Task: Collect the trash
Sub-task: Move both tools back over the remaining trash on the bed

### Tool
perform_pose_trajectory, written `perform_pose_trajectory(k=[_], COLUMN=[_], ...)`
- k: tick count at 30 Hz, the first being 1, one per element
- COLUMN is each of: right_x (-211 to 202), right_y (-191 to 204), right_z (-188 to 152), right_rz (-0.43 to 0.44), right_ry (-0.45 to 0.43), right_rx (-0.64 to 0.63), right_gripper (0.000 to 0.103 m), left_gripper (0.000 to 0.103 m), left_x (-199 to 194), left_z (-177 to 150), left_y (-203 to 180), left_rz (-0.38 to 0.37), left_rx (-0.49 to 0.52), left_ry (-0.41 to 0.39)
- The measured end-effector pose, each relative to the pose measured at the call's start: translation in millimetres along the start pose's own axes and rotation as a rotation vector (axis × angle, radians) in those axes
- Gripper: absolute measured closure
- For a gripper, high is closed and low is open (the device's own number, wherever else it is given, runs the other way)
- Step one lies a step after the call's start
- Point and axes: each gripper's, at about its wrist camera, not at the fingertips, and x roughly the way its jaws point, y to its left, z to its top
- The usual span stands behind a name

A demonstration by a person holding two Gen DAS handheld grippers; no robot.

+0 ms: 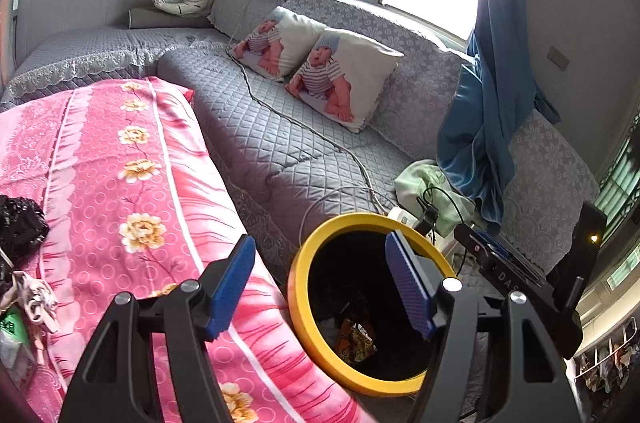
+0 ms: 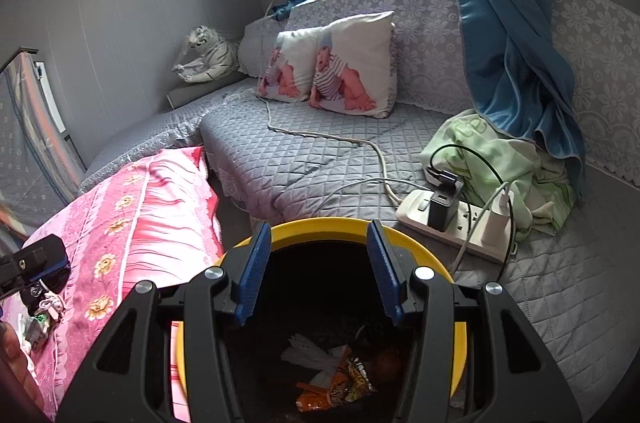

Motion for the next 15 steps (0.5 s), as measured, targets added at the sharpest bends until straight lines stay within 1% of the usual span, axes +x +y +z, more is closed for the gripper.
perform_pose_trajectory(k=[1,4,8,13,14,15], right_x=[-3.4,-11.5,-19.6,-25.3,-25.7,-26.5], right_y=[7.5,31.5,63.5,101.8,109.9,118.2], right_z=[1.0,3.4,3.9,-0.2,-1.6,-3.0], right_rz=[0.015,0.061,0.12,0.189,0.203,0.219], right_ry=[-0.007,-0.023,-0.031,-0.031,-0.028,-0.024], right_rx=[-0.015,-0.055,-0.102,-0.159,-0.17,-0.182], right_gripper=[0.056,0.055,0.055,0.054,0.054,0.054], left_gripper=[0.038,0.038,0.038,0.036,0.035,0.034], left_x=[-10.2,-39.5,-80.6,-128.8,-137.3,-146.1], left_z=[2.1,6.8,6.1,-1.4,-4.3,-7.5], left_y=[3.7,16.4,35.3,70.6,77.6,85.3], left_rz=[0.012,0.014,0.053,0.126,0.154,0.198], left_rx=[-0.003,-0.026,-0.024,-0.042,-0.045,-0.044], left_ry=[-0.02,-0.066,-0.132,-0.183,-0.19,-0.195])
